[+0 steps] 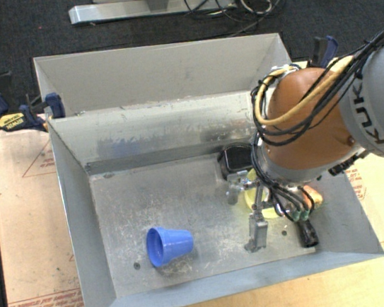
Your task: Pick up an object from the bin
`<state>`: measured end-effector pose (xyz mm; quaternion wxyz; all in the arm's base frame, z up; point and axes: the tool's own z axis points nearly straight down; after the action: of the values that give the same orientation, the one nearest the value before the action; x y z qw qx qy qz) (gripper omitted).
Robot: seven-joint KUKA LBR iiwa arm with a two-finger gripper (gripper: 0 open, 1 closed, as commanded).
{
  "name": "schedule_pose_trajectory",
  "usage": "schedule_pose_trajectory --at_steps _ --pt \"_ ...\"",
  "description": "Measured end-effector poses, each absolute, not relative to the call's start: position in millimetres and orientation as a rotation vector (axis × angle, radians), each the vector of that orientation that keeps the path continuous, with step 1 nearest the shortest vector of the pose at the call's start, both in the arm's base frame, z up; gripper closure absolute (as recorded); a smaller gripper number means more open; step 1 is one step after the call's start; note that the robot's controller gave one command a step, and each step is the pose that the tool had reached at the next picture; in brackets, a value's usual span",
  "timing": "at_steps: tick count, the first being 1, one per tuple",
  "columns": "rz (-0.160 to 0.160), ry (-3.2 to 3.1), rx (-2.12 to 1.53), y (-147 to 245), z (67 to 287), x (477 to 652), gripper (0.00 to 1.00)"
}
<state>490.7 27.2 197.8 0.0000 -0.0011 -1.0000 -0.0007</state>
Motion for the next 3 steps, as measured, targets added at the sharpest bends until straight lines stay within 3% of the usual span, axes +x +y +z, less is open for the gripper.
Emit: schedule_pose_trajectory --at_steps 1,2,3 --pt "-0.002 -3.142 -0.003 27.2 197.8 490.7 0.00" --pt "-0.004 -3.141 -0.165 34.1 173.1 542.4 0.00" --pt "-0.006 -3.138 -0.032 69.1 142.4 510.2 0.00"
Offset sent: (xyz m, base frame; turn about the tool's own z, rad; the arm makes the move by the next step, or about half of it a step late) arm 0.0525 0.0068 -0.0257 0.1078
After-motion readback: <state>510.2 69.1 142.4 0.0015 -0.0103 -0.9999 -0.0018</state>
